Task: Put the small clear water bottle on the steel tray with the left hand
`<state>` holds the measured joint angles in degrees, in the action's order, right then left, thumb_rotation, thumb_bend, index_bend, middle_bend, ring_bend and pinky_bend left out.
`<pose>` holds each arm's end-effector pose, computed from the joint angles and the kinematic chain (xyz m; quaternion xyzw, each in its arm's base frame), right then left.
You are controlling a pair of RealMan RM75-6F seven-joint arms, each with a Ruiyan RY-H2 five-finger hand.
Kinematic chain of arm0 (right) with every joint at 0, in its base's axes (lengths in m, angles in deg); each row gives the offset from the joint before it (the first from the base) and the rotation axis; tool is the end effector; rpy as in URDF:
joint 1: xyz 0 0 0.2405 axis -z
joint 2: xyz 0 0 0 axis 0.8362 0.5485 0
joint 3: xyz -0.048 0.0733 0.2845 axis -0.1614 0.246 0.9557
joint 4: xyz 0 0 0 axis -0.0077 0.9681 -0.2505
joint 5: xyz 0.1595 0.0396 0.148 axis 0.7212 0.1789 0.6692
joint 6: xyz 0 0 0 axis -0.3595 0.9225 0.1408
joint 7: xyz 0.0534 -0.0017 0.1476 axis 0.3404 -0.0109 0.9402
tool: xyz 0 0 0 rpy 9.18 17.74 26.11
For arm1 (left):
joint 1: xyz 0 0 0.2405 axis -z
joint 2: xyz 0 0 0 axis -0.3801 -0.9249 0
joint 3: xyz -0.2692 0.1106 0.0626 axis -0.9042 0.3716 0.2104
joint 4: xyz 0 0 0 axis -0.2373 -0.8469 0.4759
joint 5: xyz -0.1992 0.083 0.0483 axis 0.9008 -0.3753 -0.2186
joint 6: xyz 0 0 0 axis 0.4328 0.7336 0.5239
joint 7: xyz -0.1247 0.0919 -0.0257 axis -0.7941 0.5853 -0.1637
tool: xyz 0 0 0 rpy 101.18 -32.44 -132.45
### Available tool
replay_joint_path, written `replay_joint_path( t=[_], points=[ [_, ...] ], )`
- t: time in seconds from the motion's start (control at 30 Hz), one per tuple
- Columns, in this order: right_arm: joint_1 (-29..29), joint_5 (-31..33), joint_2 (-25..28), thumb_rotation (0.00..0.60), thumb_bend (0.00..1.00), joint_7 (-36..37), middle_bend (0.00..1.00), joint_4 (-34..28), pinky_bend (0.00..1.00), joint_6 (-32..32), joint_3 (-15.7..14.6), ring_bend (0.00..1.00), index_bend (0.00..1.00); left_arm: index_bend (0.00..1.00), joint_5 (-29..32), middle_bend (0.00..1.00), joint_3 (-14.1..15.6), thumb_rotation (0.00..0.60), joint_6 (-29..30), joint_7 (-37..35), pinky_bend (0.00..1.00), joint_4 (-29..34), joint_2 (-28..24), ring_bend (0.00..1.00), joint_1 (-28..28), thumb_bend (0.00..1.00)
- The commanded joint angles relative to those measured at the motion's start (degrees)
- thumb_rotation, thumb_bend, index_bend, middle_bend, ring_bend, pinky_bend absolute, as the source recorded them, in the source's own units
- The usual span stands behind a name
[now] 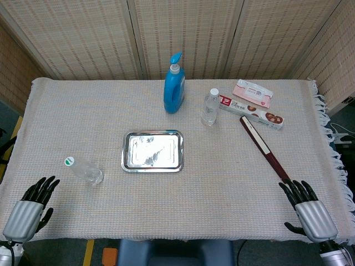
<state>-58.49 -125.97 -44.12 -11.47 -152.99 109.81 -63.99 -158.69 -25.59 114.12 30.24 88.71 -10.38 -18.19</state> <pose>-0.3395 -0.1400 0.1362 0.6951 -0.3894 0.3008 0.5242 -0.3431 0.1668 0.1321 -0.6765 -0.3321 -0.3735 0.5408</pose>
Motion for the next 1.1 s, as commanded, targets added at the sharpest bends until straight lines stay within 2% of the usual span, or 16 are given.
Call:
replay_joint_path(
  t=[0.03, 0.13, 0.33, 0.43, 0.53, 0.63, 0.73, 0.97, 1.1],
  points=[
    [-0.1, 0.1, 0.0, 0.600, 0.01, -0.1, 0.00, 0.0, 0.00, -0.4, -0.1, 0.00, 0.00, 0.00, -0.4, 0.00, 0.1, 0.600, 0.0, -0.7, 0.17, -0.3, 0.2, 0.00, 0.2, 0.40],
    [-0.3, 0.1, -0.1, 0.600, 0.01, -0.2, 0.00, 0.1, 0.00, -0.5, 0.0, 0.00, 0.00, 0.00, -0.8, 0.00, 0.2, 0.600, -0.5, -4.2, 0.17, -0.8, 0.7, 0.00, 0.8, 0.40],
    [-1.1, 2.1, -0.5, 0.600, 0.01, 0.2, 0.00, 0.9, 0.00, -2.1, 0.9, 0.00, 0.00, 0.00, -0.1, 0.00, -0.7, 0.600, -1.3, -23.4, 0.16, -3.5, 4.3, 0.00, 3.0, 0.38],
    [-1.7, 3.3, -0.3, 0.600, 0.01, 1.0, 0.00, 0.8, 0.00, -3.0, 1.4, 0.00, 0.00, 0.00, 3.3, 0.00, -3.3, 0.600, -1.1, -29.8, 0.12, -4.0, 7.9, 0.00, 3.5, 0.38],
    [-1.7, 3.6, -0.1, 0.600, 0.01, 1.5, 0.00, 0.8, 0.00, -2.4, 1.9, 0.00, 0.00, 0.00, 8.3, 0.00, -7.3, 0.600, -0.3, -36.4, 0.12, -4.6, 11.4, 0.00, 3.6, 0.38],
    [-1.4, 3.1, 0.1, 0.600, 0.01, 2.1, 0.00, 0.6, 0.00, -1.4, 1.8, 0.00, 0.00, 0.00, 11.8, 0.00, -9.3, 0.600, -1.8, -42.6, 0.12, -5.4, 11.9, 0.00, 4.0, 0.36],
    [-1.3, 2.4, 0.3, 0.600, 0.01, 2.4, 0.00, 0.6, 0.00, -0.7, 1.8, 0.00, 0.00, 0.00, 13.9, 0.00, -10.2, 0.600, -4.5, -46.1, 0.10, -6.8, 12.5, 0.00, 4.7, 0.35],
    [-1.9, 1.0, 1.0, 0.600, 0.01, 3.9, 0.00, 0.4, 0.00, -1.7, 0.8, 0.00, 0.00, 0.00, 16.7, 0.00, -10.4, 0.600, -11.1, -46.7, 0.07, -14.4, 17.9, 0.00, 7.4, 0.33],
    [-1.7, 0.7, 1.3, 0.600, 0.01, 4.3, 0.00, 0.5, 0.00, -1.1, 0.7, 0.00, 0.00, 0.00, 17.0, 0.00, -10.5, 0.600, -12.6, -48.2, 0.07, -17.5, 20.5, 0.00, 8.1, 0.33]
  ],
)
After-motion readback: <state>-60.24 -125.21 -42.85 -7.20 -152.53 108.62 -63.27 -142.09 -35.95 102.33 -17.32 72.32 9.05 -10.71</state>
